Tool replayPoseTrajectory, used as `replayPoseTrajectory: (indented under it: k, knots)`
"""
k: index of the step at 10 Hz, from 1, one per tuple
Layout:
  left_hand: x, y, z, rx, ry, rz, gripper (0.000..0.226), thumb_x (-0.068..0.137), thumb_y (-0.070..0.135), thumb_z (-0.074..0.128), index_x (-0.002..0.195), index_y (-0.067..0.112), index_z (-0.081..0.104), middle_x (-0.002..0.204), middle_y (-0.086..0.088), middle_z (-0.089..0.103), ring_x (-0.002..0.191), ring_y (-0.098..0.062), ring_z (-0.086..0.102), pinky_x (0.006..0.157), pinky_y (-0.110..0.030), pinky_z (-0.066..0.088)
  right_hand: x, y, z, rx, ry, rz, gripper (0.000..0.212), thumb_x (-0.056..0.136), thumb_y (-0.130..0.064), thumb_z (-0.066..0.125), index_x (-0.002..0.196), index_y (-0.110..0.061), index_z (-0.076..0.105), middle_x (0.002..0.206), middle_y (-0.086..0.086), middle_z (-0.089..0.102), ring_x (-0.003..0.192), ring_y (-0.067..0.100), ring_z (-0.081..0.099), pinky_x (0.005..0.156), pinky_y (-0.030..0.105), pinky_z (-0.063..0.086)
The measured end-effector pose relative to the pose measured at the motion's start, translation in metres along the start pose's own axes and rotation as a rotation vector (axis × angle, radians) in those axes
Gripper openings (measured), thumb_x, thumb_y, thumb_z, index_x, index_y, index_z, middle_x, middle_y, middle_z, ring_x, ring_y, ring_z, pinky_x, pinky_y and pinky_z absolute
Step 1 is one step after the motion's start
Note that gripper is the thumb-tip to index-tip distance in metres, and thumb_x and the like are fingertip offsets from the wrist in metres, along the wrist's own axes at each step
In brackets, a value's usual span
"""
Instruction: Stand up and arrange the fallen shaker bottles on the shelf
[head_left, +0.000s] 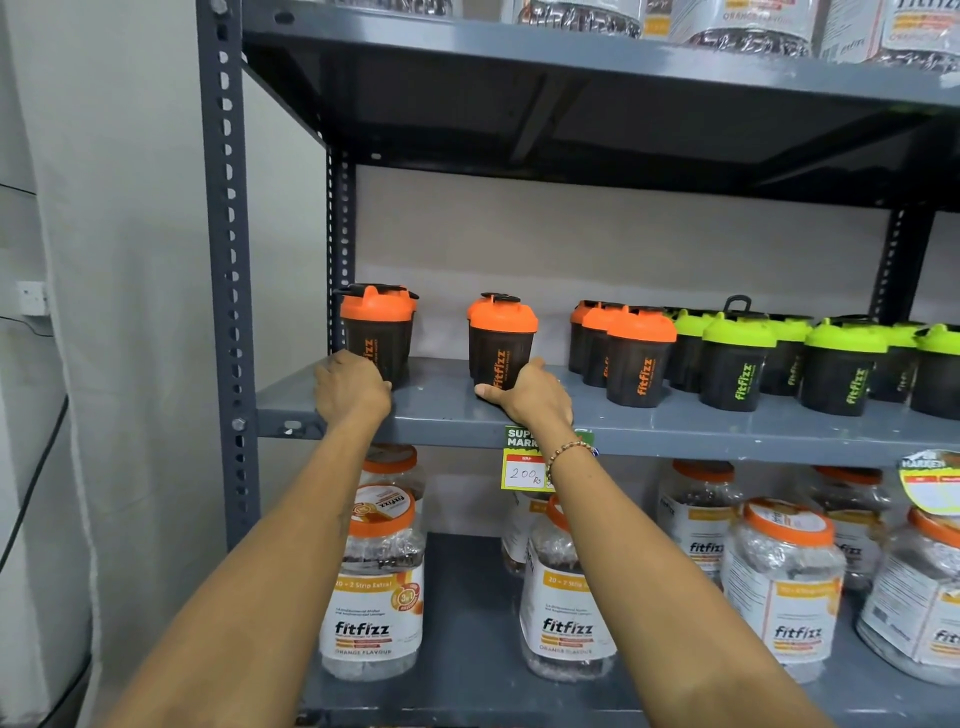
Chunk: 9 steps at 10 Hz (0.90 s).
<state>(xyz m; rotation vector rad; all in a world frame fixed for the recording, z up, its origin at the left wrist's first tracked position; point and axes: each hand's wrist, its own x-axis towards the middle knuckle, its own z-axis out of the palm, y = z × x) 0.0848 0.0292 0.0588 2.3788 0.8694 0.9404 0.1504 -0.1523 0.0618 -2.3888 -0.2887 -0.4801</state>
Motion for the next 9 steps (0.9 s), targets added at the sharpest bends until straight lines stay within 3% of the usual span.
replayPoseTrajectory:
  k: [5, 7, 8, 9]
  knots:
    - [0.001, -0.003, 0.001, 0.007, -0.008, 0.001, 0.064, 0.085, 0.034, 0.067, 0.130, -0.002, 0.039, 0.129, -0.022, 0.052, 0.120, -0.035, 0.047, 0.094, -0.044, 0.044, -0.003, -0.004, -0.001, -0.066, 0.001, -0.008, 0.075, 0.075, -0.059, 0.066, 0.121, -0.006, 0.039, 0.121, 0.017, 0.061, 0.114, 0.035, 0.056, 0.085, 0.045, 0.050]
    - [-0.009, -0.001, -0.004, -0.223, 0.099, -0.014, 0.068, 0.085, 0.029, 0.068, 0.133, -0.004, 0.034, 0.133, -0.024, 0.047, 0.125, -0.038, 0.043, 0.098, -0.047, 0.042, -0.008, -0.004, -0.006, 0.039, -0.049, 0.017, 0.082, 0.070, -0.058, 0.071, 0.122, -0.003, 0.040, 0.123, 0.019, 0.058, 0.117, 0.037, 0.054, 0.091, 0.048, 0.050]
    - [-0.020, -0.006, -0.004, -0.307, 0.335, 0.067, 0.050, 0.093, 0.026, 0.057, 0.130, -0.003, 0.040, 0.130, -0.022, 0.048, 0.122, -0.035, 0.045, 0.100, -0.042, 0.040, -0.015, -0.003, -0.015, 0.132, -0.005, 0.025, 0.070, 0.077, -0.049, 0.070, 0.121, -0.001, 0.043, 0.123, 0.021, 0.058, 0.118, 0.038, 0.053, 0.090, 0.046, 0.048]
    - [-0.040, -0.008, 0.007, -0.415, 0.423, 0.245, 0.027, 0.098, 0.023, 0.042, 0.116, 0.004, 0.050, 0.114, -0.015, 0.053, 0.106, -0.028, 0.052, 0.088, -0.036, 0.044, -0.035, 0.013, -0.014, 0.179, 0.376, -0.149, 0.024, 0.091, -0.030, 0.055, 0.103, -0.009, 0.056, 0.100, 0.010, 0.065, 0.097, 0.029, 0.061, 0.073, 0.036, 0.047]
